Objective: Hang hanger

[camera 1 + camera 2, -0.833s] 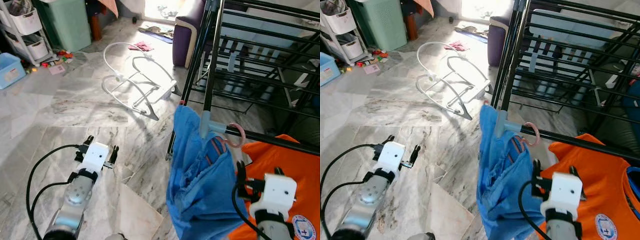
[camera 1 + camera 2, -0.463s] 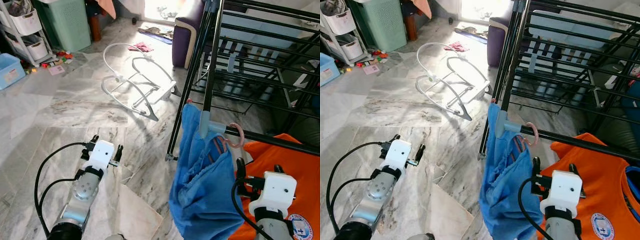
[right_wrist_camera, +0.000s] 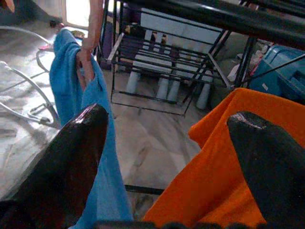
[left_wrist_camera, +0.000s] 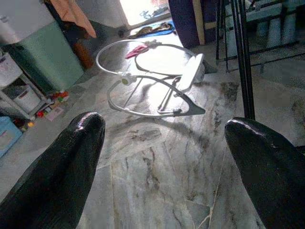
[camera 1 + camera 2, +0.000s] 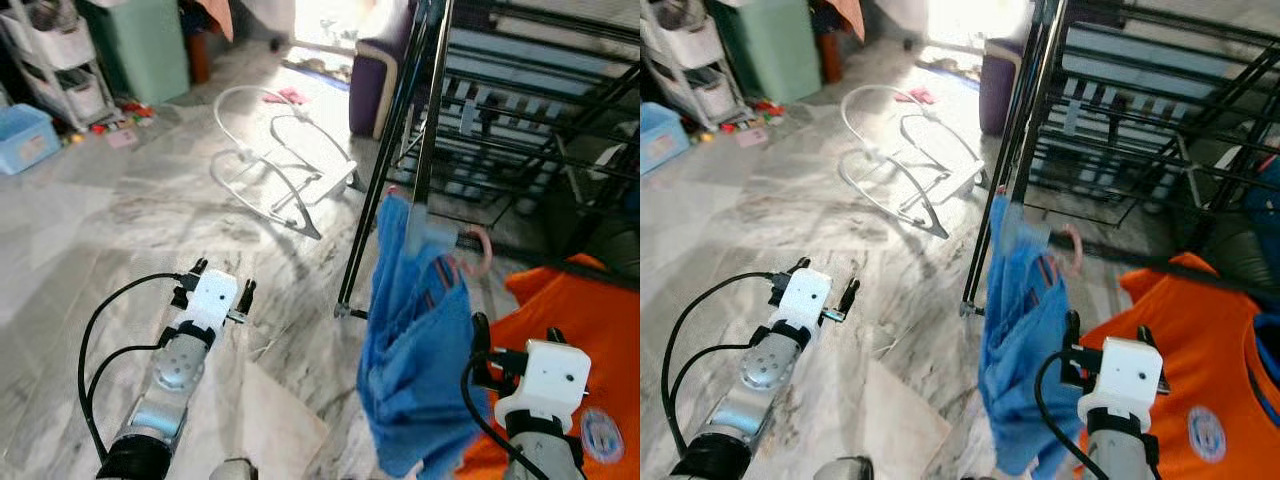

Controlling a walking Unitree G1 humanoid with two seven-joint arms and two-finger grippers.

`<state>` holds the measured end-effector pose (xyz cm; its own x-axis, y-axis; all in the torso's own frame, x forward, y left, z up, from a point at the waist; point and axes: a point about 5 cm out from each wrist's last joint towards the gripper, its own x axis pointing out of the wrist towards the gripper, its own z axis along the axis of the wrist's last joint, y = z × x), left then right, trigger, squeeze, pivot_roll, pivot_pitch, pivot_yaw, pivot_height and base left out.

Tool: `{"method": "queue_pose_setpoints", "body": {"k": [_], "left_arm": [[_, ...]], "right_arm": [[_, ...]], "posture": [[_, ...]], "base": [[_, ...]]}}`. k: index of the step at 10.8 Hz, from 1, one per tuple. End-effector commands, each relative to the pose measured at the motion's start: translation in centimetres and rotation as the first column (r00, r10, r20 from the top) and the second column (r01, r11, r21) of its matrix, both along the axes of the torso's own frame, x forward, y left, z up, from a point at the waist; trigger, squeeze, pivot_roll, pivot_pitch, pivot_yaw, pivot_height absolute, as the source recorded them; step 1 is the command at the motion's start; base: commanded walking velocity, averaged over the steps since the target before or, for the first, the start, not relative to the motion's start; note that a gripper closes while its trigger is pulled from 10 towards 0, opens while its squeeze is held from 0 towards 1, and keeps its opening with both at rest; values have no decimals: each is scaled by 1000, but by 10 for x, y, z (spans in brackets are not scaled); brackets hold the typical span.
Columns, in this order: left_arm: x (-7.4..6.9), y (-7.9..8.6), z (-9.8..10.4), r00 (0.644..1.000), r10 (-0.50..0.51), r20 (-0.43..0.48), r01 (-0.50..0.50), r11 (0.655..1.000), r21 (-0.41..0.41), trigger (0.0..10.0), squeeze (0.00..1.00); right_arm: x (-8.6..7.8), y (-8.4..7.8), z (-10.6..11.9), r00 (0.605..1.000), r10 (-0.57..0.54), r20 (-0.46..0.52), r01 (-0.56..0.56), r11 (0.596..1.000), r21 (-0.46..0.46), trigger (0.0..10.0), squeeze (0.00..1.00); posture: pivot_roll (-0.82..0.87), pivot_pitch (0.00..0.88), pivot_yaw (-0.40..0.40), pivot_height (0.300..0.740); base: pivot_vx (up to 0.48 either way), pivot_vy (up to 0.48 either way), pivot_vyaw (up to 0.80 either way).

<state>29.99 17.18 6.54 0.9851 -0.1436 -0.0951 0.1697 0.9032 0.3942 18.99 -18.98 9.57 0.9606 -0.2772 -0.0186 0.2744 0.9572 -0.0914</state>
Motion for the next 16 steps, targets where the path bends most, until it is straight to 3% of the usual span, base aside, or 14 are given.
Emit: {"method": "queue_pose_setpoints", "body": {"k": [1,6,8,12,16], "left_arm": [[1,-4,4,1000,-4,13,4,1000,-7,10000,0],[3,-9,13,1000,0,18,0,1000,-18,10000,0],[11,-12,23,999,37,32,-35,998,-55,10000,0],[17,-33,32,999,-37,25,40,985,-169,10000,0],[17,-34,29,999,-47,5,47,984,-170,10000,0]], "right_arm": [[-1,-5,-4,1000,-22,-19,22,1000,-2,10000,647],[3,0,-6,999,3,-34,-2,1000,16,10000,620],[4,-2,-7,999,-3,-38,3,1000,13,10000,604],[6,-8,-5,999,-10,-45,11,1000,5,10000,518],[7,-8,-6,999,-10,-50,10,1000,0,10000,510]], "posture": [[106,71,-63,740],[104,82,-66,740],[103,85,-68,740],[93,85,-72,740],[94,85,-76,740]], "base": [[-262,0,0],[-264,0,0],[-270,0,0],[0,0,-278],[0,-130,0]]}}
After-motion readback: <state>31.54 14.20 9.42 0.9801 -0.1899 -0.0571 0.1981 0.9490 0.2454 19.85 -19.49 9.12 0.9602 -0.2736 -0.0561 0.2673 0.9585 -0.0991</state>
